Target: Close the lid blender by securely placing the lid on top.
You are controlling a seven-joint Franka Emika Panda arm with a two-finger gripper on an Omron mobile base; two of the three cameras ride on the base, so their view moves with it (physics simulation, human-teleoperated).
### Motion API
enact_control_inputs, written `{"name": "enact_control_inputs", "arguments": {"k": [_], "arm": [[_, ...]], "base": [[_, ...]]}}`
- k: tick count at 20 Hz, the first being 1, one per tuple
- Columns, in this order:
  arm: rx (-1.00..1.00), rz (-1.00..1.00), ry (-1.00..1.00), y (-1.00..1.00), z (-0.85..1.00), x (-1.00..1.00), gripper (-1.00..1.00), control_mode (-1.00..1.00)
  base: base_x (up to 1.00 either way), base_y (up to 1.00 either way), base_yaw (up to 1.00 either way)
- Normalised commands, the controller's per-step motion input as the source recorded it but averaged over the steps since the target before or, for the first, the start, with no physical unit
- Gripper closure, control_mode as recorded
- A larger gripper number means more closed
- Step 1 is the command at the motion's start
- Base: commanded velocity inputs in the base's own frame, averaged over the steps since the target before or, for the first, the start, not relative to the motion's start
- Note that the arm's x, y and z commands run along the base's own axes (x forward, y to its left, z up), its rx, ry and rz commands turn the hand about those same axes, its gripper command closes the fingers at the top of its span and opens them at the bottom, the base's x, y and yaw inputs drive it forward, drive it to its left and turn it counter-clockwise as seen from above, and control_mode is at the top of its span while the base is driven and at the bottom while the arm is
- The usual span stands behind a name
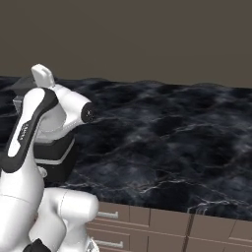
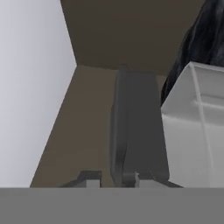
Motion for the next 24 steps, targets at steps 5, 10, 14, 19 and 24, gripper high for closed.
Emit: {"name": "enact_control_inputs", "arguments": {"k": [5,10,14,19,24], "arm": [[0.00,0.11,0.04,0.09,-0.07,0.26,1.00,-1.00],[-0.01,0.04,0.01,0.02,-0.07,0.05,1.00,-1.00],[-0.08,-0.02,0.00,0.00,0.00,-0.24,1.00,-1.00],[-0.12,-0.09,0.03,0.00,0.00,-0.02,1.00,-1.00],[-0.03,-0.13,0.08,0.17,0.00,0.04,1.00,-1.00]], "base": [[0.00,0.00,0.00],[0.00,0.00,0.00],[0.00,0.00,0.00],[0.00,0.00,0.00],[0.00,0.00,0.00]]}}
